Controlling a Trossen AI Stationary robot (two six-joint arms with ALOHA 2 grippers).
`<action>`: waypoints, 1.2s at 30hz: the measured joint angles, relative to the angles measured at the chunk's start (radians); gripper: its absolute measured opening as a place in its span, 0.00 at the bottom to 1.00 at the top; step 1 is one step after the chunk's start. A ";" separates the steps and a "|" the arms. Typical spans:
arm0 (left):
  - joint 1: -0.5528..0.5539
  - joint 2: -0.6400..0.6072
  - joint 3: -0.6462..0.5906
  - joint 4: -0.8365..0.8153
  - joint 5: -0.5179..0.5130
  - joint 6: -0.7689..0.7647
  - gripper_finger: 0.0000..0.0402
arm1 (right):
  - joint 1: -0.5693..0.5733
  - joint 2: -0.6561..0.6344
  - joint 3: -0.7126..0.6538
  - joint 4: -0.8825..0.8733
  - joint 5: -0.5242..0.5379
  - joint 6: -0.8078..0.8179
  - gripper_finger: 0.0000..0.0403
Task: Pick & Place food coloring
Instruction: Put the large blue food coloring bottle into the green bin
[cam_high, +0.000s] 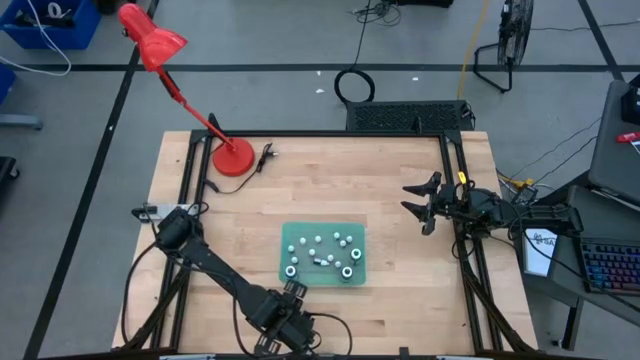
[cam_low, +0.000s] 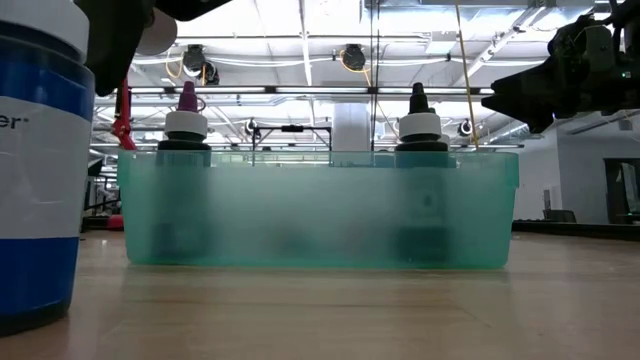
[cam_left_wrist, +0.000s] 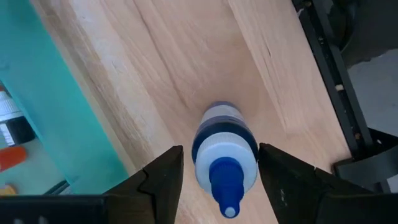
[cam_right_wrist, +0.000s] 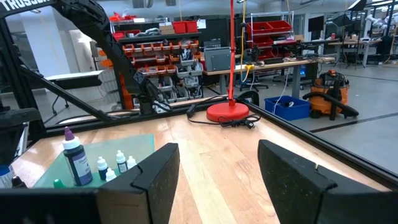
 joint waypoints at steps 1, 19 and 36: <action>0.000 0.000 0.000 0.000 0.000 0.007 0.51 | 0.000 0.000 0.000 0.000 0.000 0.000 0.52; 0.031 -0.190 0.054 0.002 -0.128 0.085 0.29 | 0.000 0.000 0.000 0.000 0.000 0.000 0.52; 0.302 -0.123 0.192 -0.157 -0.150 0.092 0.29 | 0.000 0.000 0.000 -0.002 0.000 0.000 0.52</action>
